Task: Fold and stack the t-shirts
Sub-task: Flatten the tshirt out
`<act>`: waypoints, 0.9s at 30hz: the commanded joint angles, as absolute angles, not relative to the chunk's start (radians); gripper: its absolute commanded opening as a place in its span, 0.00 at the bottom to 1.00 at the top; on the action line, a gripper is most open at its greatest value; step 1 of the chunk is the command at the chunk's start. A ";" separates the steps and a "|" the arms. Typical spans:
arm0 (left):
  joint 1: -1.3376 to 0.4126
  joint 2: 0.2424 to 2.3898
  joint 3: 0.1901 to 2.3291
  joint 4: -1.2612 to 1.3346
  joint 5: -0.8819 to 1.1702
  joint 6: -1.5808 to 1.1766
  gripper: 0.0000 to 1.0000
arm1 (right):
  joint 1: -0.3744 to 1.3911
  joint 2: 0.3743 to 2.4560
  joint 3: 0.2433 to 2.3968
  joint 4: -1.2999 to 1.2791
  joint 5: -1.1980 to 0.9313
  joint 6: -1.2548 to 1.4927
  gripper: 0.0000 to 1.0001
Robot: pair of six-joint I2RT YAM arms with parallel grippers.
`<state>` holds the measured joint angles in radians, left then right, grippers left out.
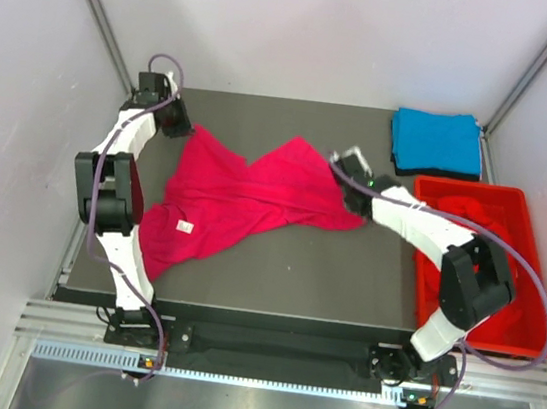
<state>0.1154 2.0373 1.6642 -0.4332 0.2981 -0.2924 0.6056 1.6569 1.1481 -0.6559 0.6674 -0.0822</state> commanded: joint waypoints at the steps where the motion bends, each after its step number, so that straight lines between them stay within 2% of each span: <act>1: 0.120 1.815 1.736 -0.379 0.299 -0.336 0.00 | 0.607 1.552 1.434 -0.776 0.882 -0.009 0.00; 8: 0.120 1.574 1.776 -0.380 0.262 -0.423 0.00 | 0.606 1.496 1.863 -0.876 0.999 -0.051 0.00; 13: 0.120 1.375 1.796 -0.342 0.193 -0.489 0.00 | 0.609 1.401 2.014 -0.890 0.941 -0.075 0.00; 16: 0.120 1.244 1.804 -0.324 0.152 -0.498 0.00 | 0.611 1.251 1.971 -0.847 0.829 -0.063 0.00; 23: 0.121 0.988 1.850 -0.327 0.098 -0.505 0.00 | 0.612 0.759 1.631 -0.588 0.418 0.028 0.00; 27: 0.118 0.945 1.936 -0.342 0.100 -0.514 0.00 | 0.609 0.678 1.621 -0.548 0.309 0.051 0.00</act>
